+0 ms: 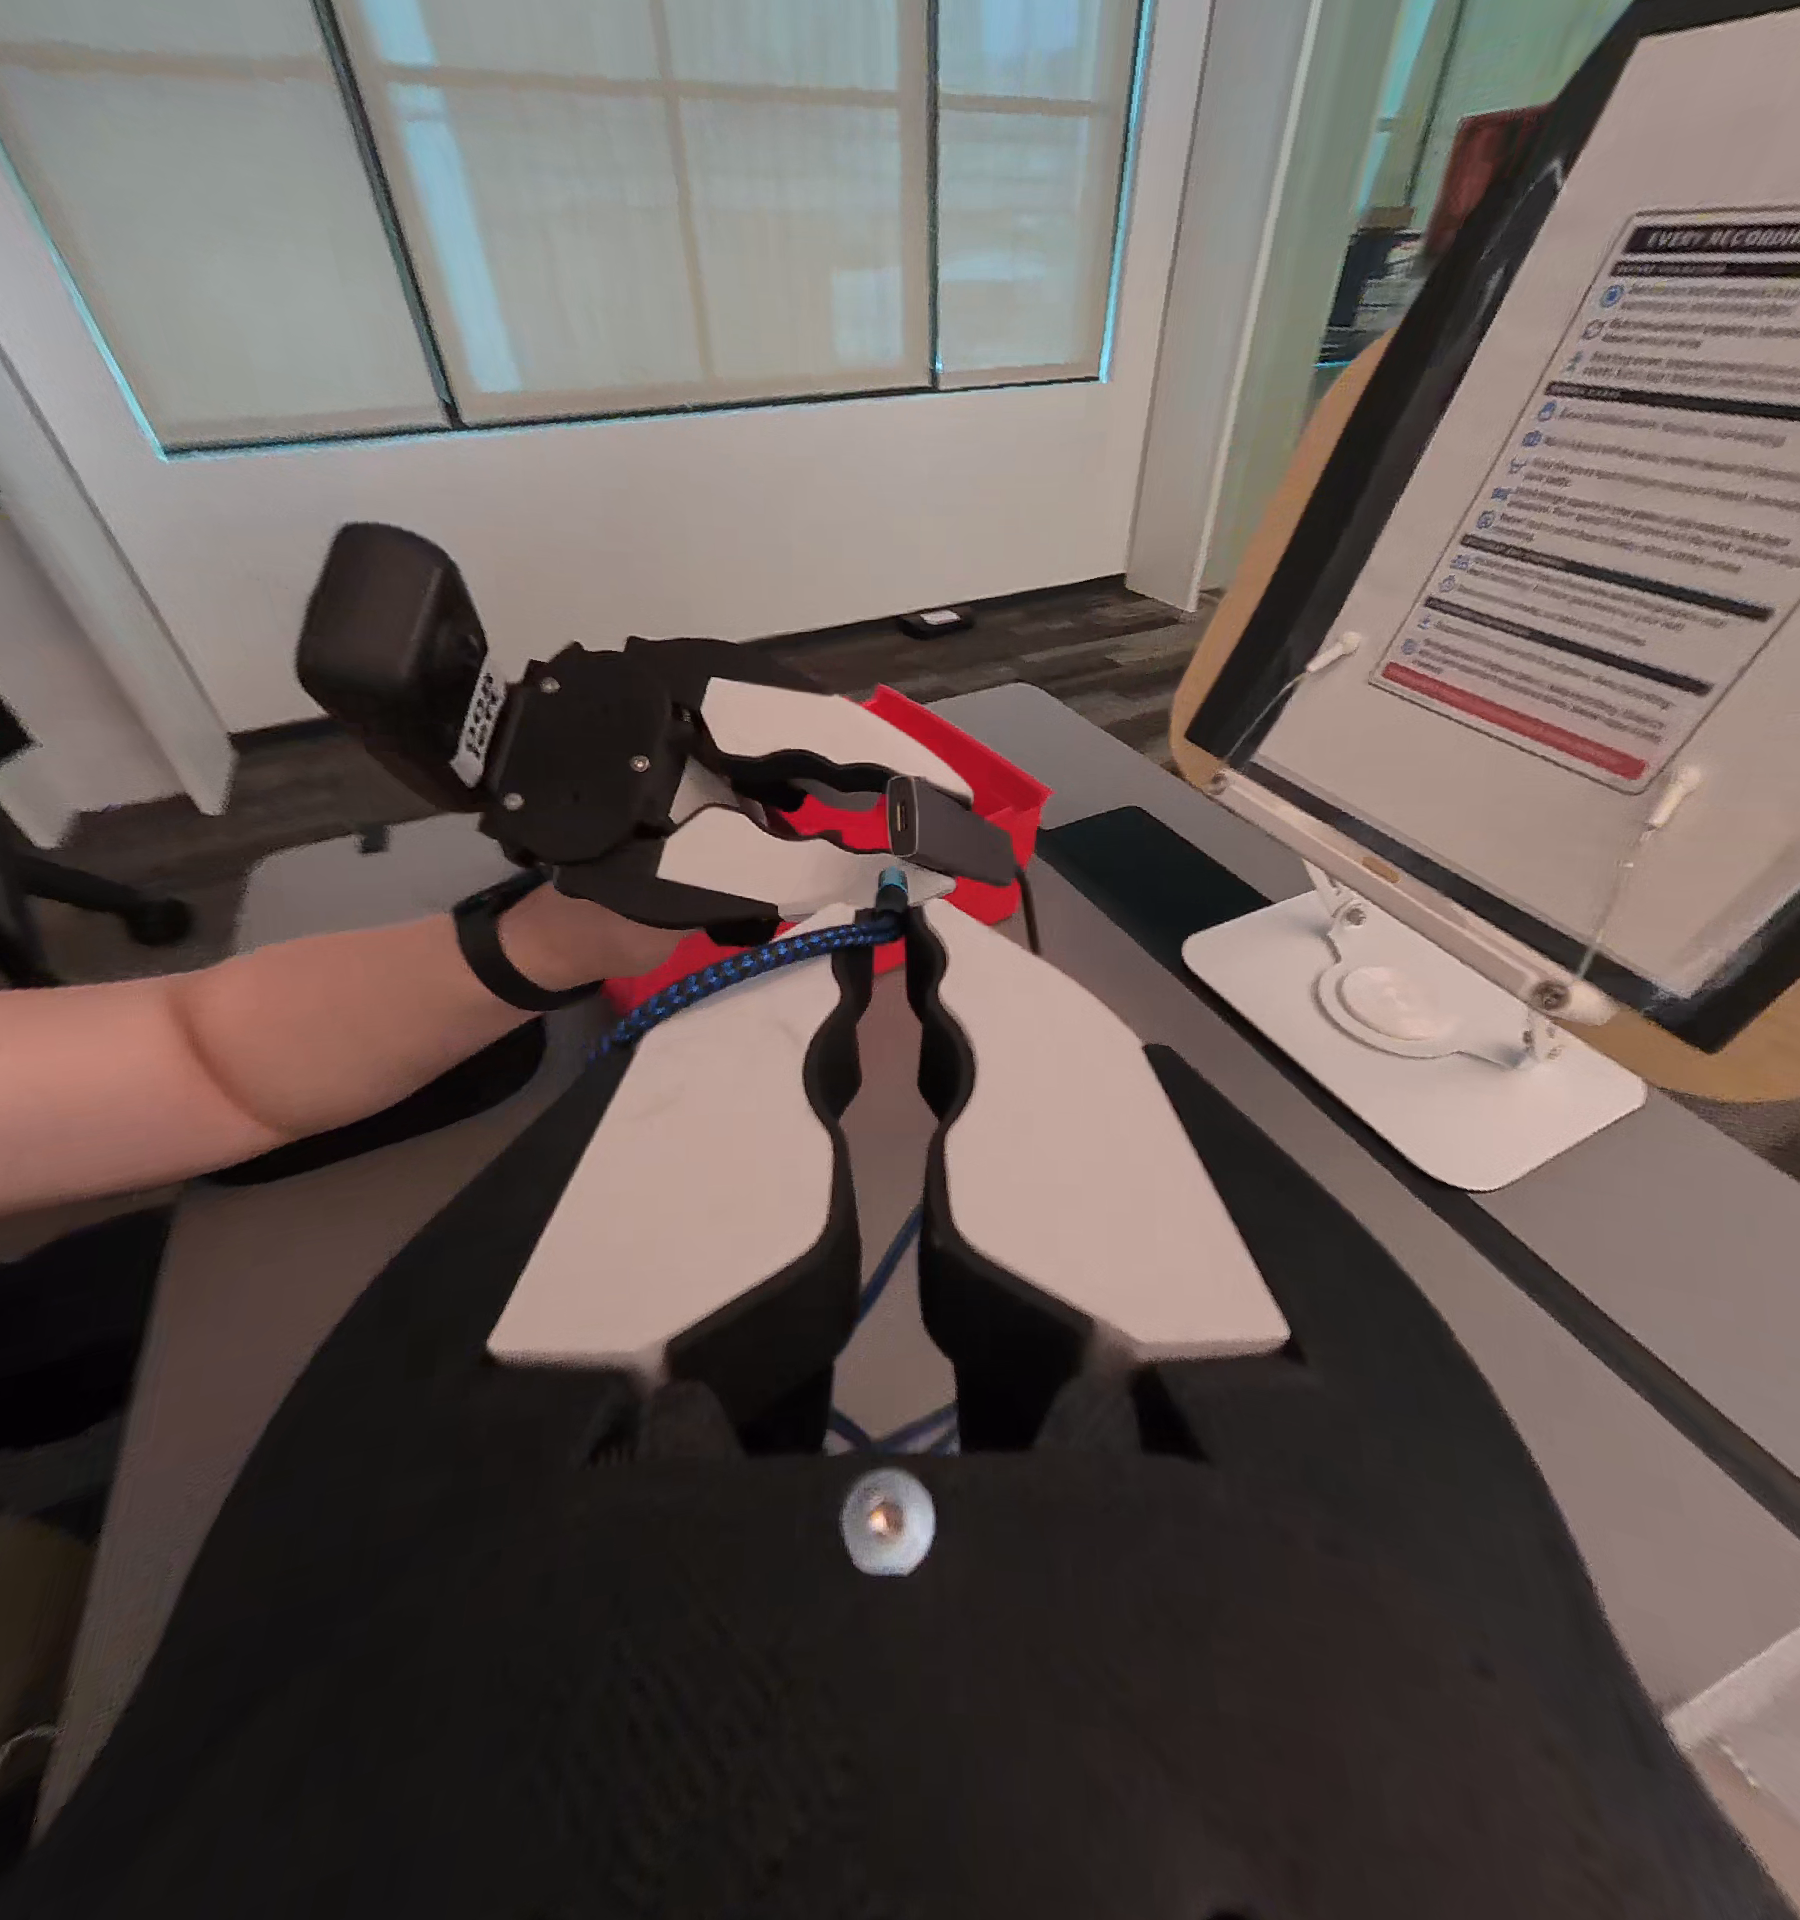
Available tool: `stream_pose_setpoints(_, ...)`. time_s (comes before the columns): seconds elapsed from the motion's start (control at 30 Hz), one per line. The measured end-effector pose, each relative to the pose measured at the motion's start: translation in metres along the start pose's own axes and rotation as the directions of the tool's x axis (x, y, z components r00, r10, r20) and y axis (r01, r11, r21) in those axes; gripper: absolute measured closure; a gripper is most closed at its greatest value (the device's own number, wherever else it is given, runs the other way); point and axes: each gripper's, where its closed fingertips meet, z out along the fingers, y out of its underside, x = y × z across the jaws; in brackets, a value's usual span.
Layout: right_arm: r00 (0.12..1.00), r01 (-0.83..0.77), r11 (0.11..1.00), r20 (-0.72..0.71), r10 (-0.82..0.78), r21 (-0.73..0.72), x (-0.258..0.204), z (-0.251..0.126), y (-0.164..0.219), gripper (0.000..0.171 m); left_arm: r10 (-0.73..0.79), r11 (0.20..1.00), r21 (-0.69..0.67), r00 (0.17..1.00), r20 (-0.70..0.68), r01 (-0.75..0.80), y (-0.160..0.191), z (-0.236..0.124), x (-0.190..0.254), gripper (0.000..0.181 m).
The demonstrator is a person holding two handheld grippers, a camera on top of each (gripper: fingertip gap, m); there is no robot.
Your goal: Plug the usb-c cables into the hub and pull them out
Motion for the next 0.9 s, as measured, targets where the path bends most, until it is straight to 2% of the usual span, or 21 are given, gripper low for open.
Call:
stream_pose_setpoints(0.17,0.972,0.193,0.980,-0.125,-0.199,-0.056,-0.013,0.013,0.000,0.165,0.033,0.999,0.010,0.999,0.036,-0.033,-0.002,-0.002,0.000,0.160)
stream_pose_setpoints(0.27,0.949,0.264,0.959,-0.152,-0.277,-0.100,-0.016,0.018,0.003,0.165,0.077,0.997,0.021,0.995,0.057,-0.078,-0.006,-0.003,0.003,0.160)
stream_pose_setpoints(0.6,0.965,0.193,0.976,-0.161,-0.207,-0.099,-0.008,0.023,0.009,0.165,0.190,0.981,0.015,0.977,0.093,-0.192,-0.009,-0.002,0.012,0.160)
stream_pose_setpoints(0.9,0.963,0.202,0.971,-0.153,-0.221,-0.129,-0.004,0.030,0.018,0.165,0.203,0.979,0.021,0.976,0.085,-0.205,-0.011,-0.001,0.018,0.160)
